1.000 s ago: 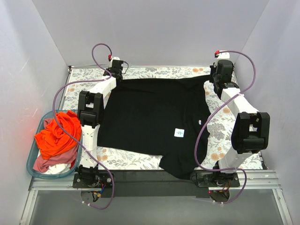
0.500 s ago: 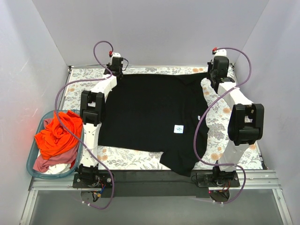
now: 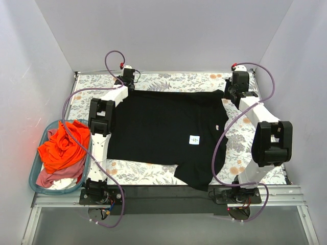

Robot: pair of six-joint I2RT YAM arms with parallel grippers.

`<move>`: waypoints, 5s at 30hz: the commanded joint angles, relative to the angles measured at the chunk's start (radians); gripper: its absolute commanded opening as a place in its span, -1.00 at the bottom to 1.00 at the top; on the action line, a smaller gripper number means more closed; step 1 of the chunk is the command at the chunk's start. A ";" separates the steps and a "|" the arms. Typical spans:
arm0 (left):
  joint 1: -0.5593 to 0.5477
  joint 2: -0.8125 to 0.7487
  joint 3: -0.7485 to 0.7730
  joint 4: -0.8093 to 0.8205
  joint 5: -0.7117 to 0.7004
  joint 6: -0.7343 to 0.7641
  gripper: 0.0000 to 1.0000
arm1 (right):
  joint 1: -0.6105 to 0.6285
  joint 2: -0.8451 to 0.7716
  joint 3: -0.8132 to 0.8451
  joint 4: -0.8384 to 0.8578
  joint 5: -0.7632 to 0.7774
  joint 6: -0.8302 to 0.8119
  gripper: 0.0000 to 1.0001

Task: Fold and stack the t-shirts
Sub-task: Fold the tshirt

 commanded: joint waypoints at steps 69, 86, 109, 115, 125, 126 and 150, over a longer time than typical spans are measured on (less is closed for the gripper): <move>-0.026 -0.614 -0.554 -0.049 0.046 -0.305 -0.11 | -0.220 -0.298 -0.398 0.092 -0.562 0.348 0.11; 0.025 -0.474 -0.488 -0.036 0.174 -0.363 -0.17 | -0.241 0.048 -0.243 0.356 -0.632 0.463 0.16; 0.054 -0.270 -0.396 -0.073 0.262 -0.395 -0.35 | -0.240 0.355 -0.033 0.371 -0.723 0.559 -0.17; 0.062 -0.263 -0.411 -0.096 0.256 -0.417 -0.35 | -0.248 0.395 -0.018 0.382 -0.685 0.575 -0.71; 0.085 -0.243 -0.413 -0.141 0.253 -0.453 -0.35 | -0.309 0.380 -0.035 0.436 -0.643 0.570 -0.97; 0.086 -0.241 -0.413 -0.141 0.253 -0.456 -0.35 | -0.315 0.375 -0.042 0.446 -0.638 0.570 -0.97; 0.083 -0.402 -0.373 -0.148 0.270 -0.437 0.23 | -0.312 0.210 -0.071 0.373 -0.649 0.436 -0.25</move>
